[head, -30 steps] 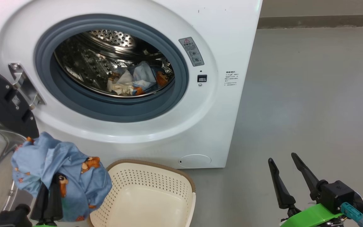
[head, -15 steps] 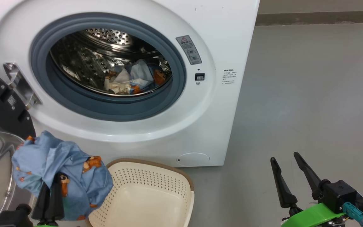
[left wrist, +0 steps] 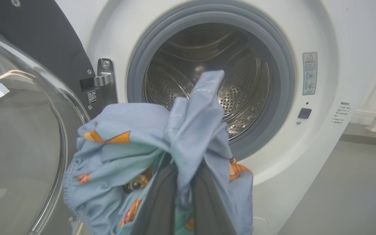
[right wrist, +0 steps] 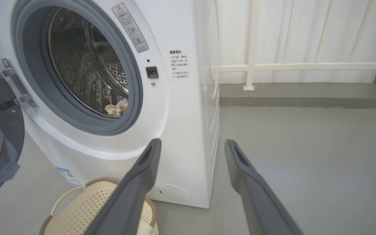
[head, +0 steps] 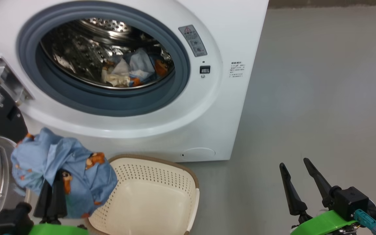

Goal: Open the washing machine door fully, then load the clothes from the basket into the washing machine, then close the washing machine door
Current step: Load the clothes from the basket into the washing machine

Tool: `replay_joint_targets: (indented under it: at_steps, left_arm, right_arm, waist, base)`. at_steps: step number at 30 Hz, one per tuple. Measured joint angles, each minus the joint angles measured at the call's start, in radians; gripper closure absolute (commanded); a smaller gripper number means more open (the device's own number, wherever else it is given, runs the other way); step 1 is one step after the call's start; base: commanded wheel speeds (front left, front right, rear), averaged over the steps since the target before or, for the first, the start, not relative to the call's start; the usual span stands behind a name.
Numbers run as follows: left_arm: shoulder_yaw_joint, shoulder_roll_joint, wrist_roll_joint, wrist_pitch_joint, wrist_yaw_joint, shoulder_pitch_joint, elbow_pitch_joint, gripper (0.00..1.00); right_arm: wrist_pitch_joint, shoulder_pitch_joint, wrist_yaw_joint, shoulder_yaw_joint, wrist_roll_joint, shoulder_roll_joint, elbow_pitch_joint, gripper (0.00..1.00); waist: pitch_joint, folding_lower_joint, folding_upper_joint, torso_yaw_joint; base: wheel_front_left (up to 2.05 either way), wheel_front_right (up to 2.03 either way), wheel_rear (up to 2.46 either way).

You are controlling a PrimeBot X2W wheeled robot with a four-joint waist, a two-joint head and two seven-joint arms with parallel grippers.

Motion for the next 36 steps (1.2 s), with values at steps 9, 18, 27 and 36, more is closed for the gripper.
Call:
replay_joint_targets:
  at_steps: [9, 18, 27, 36]
  left_arm:
    - [-0.026, -0.001, -0.01, 0.0, -0.004, -0.142, 0.05, 1.0]
    - [-0.038, 0.039, -0.028, -0.004, -0.004, -0.327, 0.116, 1.0]
    - [-0.045, 0.106, -0.054, -0.005, -0.004, -0.576, 0.229, 1.0]
    - [-0.091, 0.172, -0.087, -0.005, -0.004, -0.759, 0.369, 1.0]
  right_arm:
    - [-0.006, -0.045, 0.0, 0.004, 0.0, 0.002, 0.001, 0.0]
    - [-0.015, -0.104, 0.0, 0.027, -0.003, 0.003, 0.005, 0.0]
    - [-0.028, -0.168, 0.0, 0.065, 0.011, 0.003, 0.017, 0.0]
    - [-0.036, -0.192, 0.0, 0.084, 0.03, 0.003, 0.028, 0.0]
  waist:
    - [0.092, 0.0, 0.0, -0.01]
    - [0.188, 0.0, 0.0, -0.044]
    - [0.293, 0.0, 0.0, -0.106]
    - [0.372, 0.0, 0.0, -0.161]
  base:
    - [0.0, 0.0, 0.0]
    - [0.0, 0.0, 0.0]
    - [0.0, 0.0, 0.0]
    - [0.0, 0.0, 0.0]
